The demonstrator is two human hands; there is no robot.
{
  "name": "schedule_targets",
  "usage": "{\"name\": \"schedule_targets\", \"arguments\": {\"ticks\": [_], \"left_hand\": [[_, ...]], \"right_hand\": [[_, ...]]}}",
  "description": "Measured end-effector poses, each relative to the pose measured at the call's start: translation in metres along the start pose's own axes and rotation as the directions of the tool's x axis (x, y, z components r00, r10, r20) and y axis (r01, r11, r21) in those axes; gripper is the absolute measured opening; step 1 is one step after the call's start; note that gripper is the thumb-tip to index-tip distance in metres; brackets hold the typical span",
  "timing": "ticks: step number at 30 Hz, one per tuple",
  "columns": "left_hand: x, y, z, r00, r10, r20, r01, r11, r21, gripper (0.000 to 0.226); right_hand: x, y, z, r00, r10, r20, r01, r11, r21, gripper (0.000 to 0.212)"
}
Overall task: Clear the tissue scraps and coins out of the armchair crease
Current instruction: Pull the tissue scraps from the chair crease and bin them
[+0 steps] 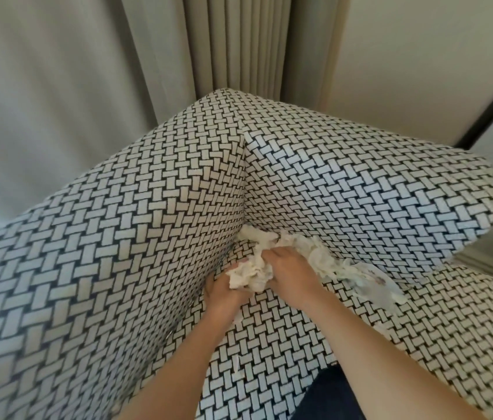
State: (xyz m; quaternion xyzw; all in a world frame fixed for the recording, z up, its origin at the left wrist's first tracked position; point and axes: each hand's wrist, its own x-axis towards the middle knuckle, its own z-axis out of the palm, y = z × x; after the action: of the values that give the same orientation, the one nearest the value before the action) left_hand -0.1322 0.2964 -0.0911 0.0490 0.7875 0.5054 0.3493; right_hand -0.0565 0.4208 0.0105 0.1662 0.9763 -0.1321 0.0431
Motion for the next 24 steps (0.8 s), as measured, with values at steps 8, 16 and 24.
{"name": "schedule_targets", "arguments": {"ticks": [8,16,24], "left_hand": [[-0.082,0.039,-0.039,0.929,0.204,0.309,-0.273,0.941,0.201,0.076],[-0.106,0.031,-0.056,0.897,0.254,0.361,-0.364,0.888,0.281,0.076],[-0.117,0.02,-0.061,0.912,0.336,0.236,-0.407,0.808,0.426,0.059]], "right_hand": [[-0.043,-0.011,-0.001,0.999,0.023,0.025,-0.022,0.999,-0.047,0.066],[-0.075,-0.009,-0.002,0.997,0.043,0.057,-0.047,0.996,0.075,0.07],[-0.088,-0.012,-0.008,0.946,0.147,-0.287,-0.03,0.927,0.374,0.05]]}}
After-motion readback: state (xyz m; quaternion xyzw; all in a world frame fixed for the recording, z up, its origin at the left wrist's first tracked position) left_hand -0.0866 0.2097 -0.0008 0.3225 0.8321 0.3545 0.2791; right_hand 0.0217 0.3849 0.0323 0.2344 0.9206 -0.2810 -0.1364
